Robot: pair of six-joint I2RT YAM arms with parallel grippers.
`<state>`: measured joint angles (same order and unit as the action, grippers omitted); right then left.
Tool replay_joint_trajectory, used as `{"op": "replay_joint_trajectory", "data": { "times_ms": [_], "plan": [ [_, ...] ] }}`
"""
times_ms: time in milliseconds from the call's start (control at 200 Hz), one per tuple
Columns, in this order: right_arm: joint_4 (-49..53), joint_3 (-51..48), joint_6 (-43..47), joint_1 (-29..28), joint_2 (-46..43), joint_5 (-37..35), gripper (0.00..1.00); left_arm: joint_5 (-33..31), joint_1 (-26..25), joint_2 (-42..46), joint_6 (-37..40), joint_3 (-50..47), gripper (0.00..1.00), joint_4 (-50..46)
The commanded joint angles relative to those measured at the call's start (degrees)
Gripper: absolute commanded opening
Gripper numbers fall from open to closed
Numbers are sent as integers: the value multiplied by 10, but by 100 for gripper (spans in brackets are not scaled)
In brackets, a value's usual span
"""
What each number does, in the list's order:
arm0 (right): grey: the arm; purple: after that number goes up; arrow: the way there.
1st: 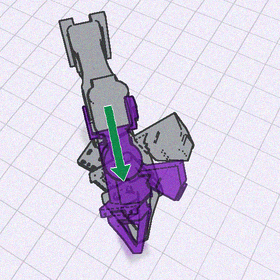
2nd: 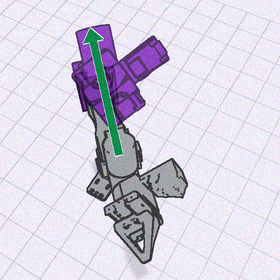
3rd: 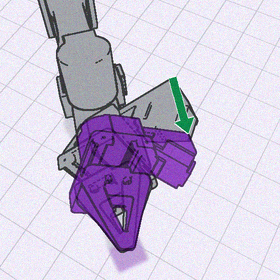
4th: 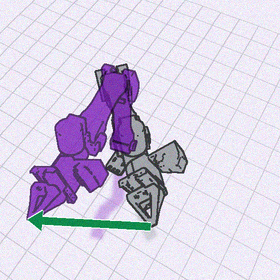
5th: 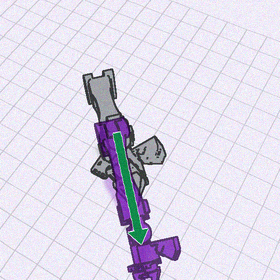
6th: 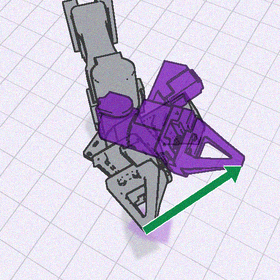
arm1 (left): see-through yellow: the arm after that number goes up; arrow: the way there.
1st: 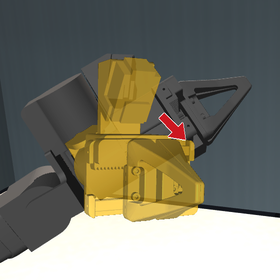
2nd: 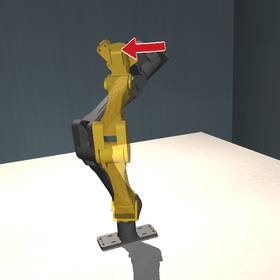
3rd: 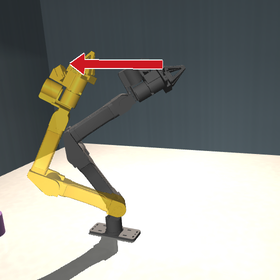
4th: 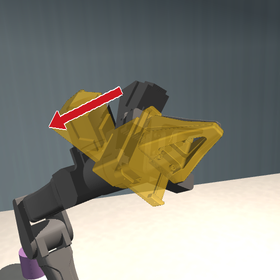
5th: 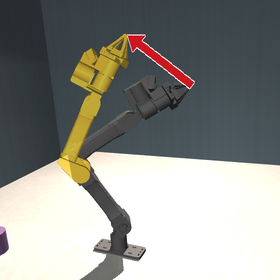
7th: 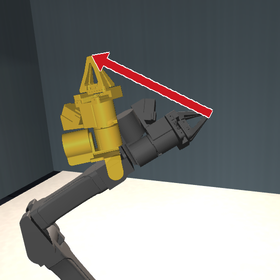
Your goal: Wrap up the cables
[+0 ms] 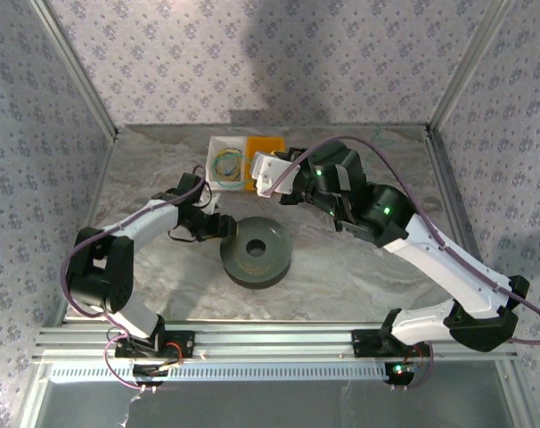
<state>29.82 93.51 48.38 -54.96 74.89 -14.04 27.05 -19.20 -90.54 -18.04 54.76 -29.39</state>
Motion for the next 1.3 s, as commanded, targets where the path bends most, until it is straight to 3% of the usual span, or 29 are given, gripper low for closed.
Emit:
{"op": "replay_joint_trajectory", "data": {
  "times_ms": [0, 150, 380, 610, 800, 869, 989, 1294],
  "plan": [
    [4, -8, -20, 5, -6, 8, 0, 26, -5, -15, -3, -16, 62, 21],
    [6, -13, -27, 6, -8, 9, 0, 58, -5, -14, -20, -31, 61, 59],
    [8, -19, -35, 9, -10, 10, 0, 86, -4, -7, -45, -44, 49, 98],
    [4, -32, -42, 12, -17, 9, 0, 86, 6, -6, -55, -47, 16, 98],
    [2, -45, -50, 17, -26, 9, 0, 76, 22, 7, -52, -45, 0, 79],
    [1, -49, -51, 18, -28, 9, 0, 69, 27, 19, -47, -40, 0, 63],
    [1, -54, -55, 19, -34, 12, 0, 32, 29, 52, -24, -4, 0, -5],
    [-11, -74, -72, 24, -43, 38, 0, -163, 29, 116, 62, 208, 0, -255]
  ]
}}
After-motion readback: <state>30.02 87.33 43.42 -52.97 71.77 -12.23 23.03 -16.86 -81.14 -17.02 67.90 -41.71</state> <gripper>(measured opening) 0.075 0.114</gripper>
